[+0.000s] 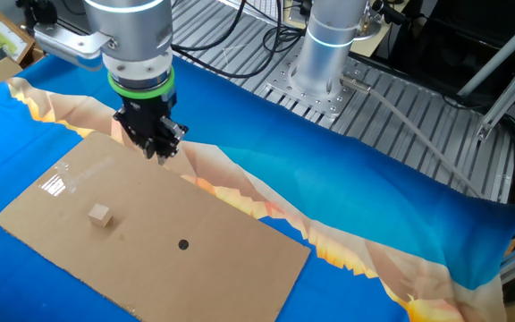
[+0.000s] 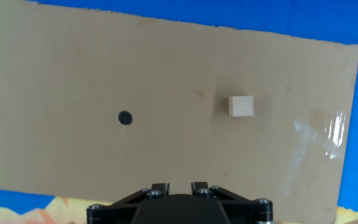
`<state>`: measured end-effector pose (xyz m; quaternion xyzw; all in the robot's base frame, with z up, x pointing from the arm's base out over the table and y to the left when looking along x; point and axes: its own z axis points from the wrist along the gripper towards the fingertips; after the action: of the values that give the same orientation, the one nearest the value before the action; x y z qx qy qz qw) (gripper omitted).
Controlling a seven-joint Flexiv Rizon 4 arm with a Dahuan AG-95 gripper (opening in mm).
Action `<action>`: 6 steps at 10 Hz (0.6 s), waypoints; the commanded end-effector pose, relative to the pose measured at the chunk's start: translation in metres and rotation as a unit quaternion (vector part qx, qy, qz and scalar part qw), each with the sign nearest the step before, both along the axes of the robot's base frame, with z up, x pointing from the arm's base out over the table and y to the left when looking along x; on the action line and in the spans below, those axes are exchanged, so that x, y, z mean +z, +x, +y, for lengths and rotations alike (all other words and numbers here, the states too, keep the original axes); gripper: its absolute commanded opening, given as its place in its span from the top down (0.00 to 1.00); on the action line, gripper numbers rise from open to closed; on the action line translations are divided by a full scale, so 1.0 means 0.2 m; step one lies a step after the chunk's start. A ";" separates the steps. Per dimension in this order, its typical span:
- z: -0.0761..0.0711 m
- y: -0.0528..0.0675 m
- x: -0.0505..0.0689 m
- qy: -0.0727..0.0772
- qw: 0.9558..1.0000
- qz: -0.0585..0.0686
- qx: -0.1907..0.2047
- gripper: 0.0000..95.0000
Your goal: Hold a small block with the gripper and sweep it from left to right on the table
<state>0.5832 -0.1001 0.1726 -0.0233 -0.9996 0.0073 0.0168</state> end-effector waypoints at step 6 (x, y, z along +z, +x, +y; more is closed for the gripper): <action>-0.02 0.02 -0.02 -0.033 0.991 -0.048 0.123 0.80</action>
<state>0.5855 -0.1029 0.1706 0.0518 -0.9983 0.0192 -0.0170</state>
